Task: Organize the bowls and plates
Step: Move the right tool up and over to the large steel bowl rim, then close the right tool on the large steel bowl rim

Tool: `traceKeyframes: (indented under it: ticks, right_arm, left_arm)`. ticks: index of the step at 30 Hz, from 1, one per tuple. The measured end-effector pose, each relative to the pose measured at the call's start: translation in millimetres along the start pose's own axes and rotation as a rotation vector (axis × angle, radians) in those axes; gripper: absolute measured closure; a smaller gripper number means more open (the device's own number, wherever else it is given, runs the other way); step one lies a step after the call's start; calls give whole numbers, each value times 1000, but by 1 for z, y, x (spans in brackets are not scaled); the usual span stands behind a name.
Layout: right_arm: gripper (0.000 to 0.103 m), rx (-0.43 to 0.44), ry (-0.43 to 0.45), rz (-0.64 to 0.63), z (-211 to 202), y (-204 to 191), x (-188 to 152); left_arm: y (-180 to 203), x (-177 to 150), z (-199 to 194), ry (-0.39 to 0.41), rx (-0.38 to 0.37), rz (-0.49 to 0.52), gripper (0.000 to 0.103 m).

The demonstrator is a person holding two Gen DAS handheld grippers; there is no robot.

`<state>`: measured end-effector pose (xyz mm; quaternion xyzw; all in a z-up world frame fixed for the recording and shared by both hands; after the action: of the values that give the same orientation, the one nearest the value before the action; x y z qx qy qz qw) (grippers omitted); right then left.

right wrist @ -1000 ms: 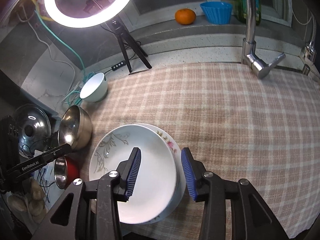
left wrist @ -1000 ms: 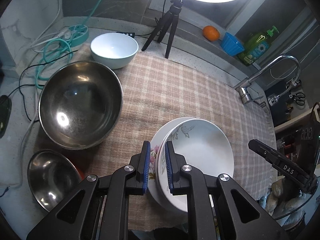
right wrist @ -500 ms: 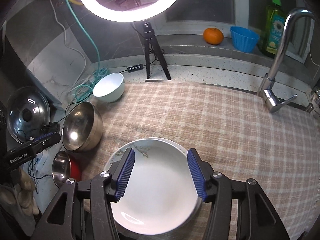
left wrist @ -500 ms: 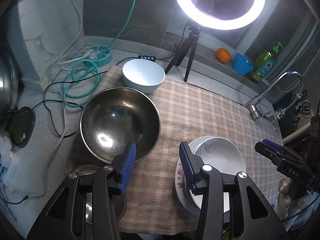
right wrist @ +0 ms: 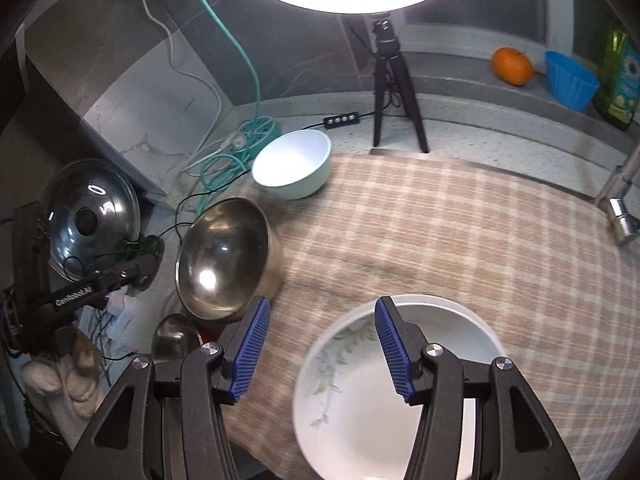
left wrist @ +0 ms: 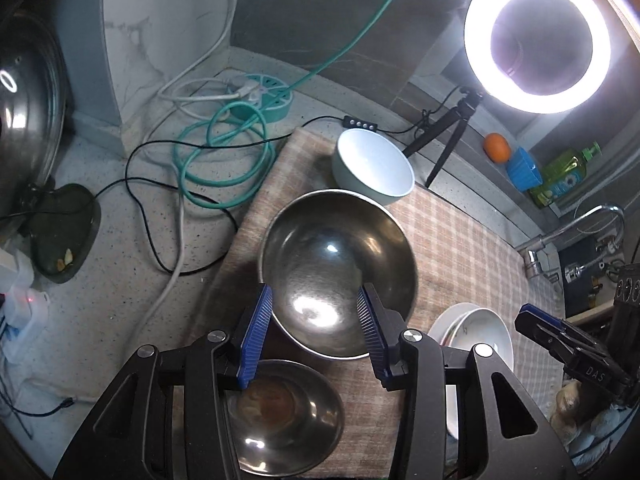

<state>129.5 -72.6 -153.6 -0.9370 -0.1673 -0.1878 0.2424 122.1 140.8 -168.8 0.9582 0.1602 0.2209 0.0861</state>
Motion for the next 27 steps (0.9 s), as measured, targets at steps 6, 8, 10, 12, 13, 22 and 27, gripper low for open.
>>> traceKeyframes:
  ticks: [6, 8, 10, 12, 13, 22, 27]
  right_arm:
    - [62, 63, -63, 58, 34, -14, 7]
    - [64, 71, -81, 66, 46, -17, 10]
    - [67, 77, -101, 87, 58, -18, 11]
    - [71, 89, -117, 111, 68, -18, 13]
    - [71, 92, -121, 118, 72, -19, 14]
    - [78, 85, -149, 143, 97, -20, 23]
    - [82, 89, -176, 157, 109, -20, 22]
  left_arm:
    - [-18, 7, 22, -59, -23, -46, 67]
    - [-20, 8, 28, -72, -25, -47, 72]
    - [-22, 10, 34, -85, -28, -51, 74]
    - [-24, 9, 38, -98, -35, -58, 76]
    - [-24, 9, 40, -104, -41, -60, 76]
    - [-27, 9, 47, -126, -44, -60, 83]
    - [-29, 8, 52, -133, -38, -59, 83]
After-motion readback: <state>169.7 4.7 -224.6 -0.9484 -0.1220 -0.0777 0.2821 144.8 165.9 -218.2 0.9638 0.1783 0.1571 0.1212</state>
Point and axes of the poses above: each gripper's, at about its wrist camera, not at the fingertips, and z roughly the way its jaws point, y to its right, x to its top, the point moved 8 cm from there along z, roughly the way its jaws point, and after that the axes turned 7 degrees about x, right-handed, at the moved point
